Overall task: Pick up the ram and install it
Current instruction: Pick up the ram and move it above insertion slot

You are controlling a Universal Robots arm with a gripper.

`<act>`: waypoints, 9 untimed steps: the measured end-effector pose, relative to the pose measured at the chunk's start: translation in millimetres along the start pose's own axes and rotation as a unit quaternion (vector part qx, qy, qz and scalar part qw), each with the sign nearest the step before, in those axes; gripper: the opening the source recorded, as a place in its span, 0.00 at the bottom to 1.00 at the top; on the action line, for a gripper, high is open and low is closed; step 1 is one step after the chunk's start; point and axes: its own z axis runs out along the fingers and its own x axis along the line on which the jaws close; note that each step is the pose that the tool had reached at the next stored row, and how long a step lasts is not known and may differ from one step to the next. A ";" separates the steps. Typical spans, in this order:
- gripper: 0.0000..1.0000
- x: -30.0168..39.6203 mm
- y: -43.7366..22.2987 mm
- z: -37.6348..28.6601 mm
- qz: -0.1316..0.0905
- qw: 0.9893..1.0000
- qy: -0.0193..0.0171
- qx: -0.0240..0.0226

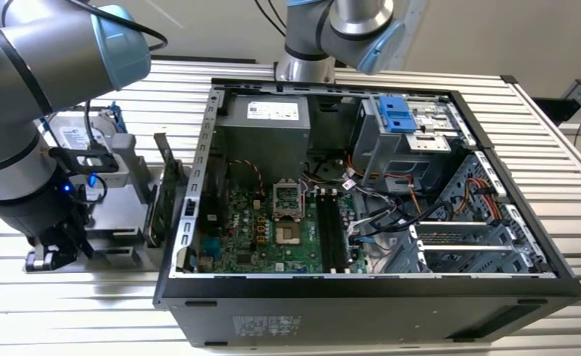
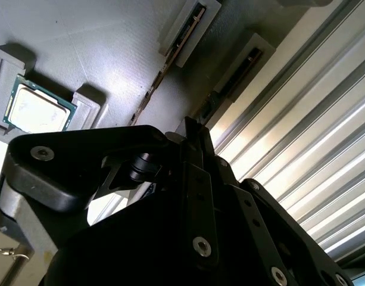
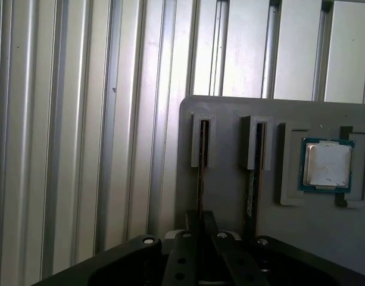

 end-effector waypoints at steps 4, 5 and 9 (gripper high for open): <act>0.00 0.0 0.0 0.1 0.000 1.000 0.000 0.000; 0.00 0.0 0.0 0.2 0.000 1.000 0.000 0.000; 0.00 0.0 0.0 0.2 0.000 1.000 0.000 0.000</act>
